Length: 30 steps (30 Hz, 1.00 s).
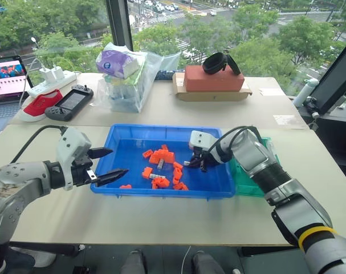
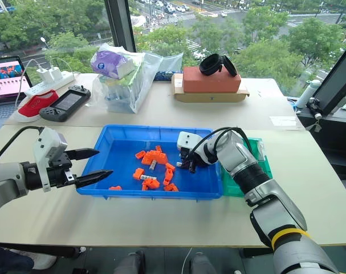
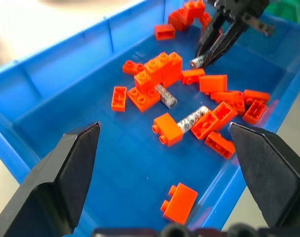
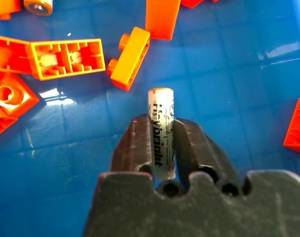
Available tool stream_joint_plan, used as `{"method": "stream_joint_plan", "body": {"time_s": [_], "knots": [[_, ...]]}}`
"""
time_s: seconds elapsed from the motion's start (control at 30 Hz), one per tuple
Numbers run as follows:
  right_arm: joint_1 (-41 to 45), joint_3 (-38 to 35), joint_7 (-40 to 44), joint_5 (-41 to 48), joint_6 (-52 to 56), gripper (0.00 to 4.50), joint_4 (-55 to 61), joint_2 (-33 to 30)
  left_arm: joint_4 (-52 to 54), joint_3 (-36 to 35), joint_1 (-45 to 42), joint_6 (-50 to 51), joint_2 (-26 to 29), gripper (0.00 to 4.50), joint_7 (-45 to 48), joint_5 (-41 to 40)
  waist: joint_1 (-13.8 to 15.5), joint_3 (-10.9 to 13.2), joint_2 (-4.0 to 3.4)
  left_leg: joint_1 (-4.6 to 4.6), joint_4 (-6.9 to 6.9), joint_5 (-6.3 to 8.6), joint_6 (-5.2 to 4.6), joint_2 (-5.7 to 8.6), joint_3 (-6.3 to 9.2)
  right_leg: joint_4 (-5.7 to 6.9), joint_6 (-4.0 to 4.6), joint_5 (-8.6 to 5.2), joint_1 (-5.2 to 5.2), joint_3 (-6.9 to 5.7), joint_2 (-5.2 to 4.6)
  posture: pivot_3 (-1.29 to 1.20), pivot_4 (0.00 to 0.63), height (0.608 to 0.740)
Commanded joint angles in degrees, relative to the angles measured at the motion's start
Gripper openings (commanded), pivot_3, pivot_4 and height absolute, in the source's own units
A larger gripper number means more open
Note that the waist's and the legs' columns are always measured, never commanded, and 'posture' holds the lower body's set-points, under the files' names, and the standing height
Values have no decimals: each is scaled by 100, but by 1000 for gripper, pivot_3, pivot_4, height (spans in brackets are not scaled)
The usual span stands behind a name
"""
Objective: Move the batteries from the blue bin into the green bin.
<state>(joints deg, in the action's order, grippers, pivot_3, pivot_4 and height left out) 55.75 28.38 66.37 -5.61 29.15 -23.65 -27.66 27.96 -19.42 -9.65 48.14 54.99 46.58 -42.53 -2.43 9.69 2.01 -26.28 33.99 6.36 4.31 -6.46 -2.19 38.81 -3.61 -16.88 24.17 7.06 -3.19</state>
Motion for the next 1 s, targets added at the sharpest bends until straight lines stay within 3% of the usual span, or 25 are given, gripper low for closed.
{"method": "stream_joint_plan", "body": {"time_s": [0.03,0.17,0.37,0.57,0.8,0.87,1.0], "knots": [[-10,-434,338,403,-142,256,418,-82,119,-94,-111,3,94,4500,-26,-37,3,0,0,0,0,0,0,0,0,0,0,0,1,0,0,0,150,735],[380,-1476,916,1394,246,256,663,-454,46,-57,-222,-7,73,4500,-1,-58,23,2,-1,-6,-2,0,0,0,0,0,0,0,5,0,0,0,150,735],[879,-2269,1102,1532,192,256,23,-1743,-92,-16,-473,-1,66,4500,73,-122,107,2,-1,-6,-5,1,-1,0,0,-15,0,0,1,-5,-1,0,150,735],[675,-2122,1085,1037,43,256,-666,-2722,-298,312,-770,-67,9,4500,209,-21,146,2,-1,-6,-9,3,-3,1,-3,-29,0,0,1,-1,-2,0,150,735],[-122,-1815,1238,887,123,256,-150,-2790,-480,691,-984,-186,129,4500,451,208,29,2,-2,-3,-7,2,-3,0,0,-22,1,0,-1,1,0,0,150,735],[-286,-1629,1255,690,-47,1260,-261,-2804,-532,773,-1038,-233,185,4500,555,279,26,2,-2,-4,-5,2,-3,1,0,-23,0,0,-1,2,0,0,150,735],[-343,-1489,1243,444,-279,2500,-447,-2901,-651,826,-1088,-327,265,4500,668,413,33,3,-3,-4,-3,2,-3,1,-1,-23,0,0,-1,1,-1,0,150,735]]}}
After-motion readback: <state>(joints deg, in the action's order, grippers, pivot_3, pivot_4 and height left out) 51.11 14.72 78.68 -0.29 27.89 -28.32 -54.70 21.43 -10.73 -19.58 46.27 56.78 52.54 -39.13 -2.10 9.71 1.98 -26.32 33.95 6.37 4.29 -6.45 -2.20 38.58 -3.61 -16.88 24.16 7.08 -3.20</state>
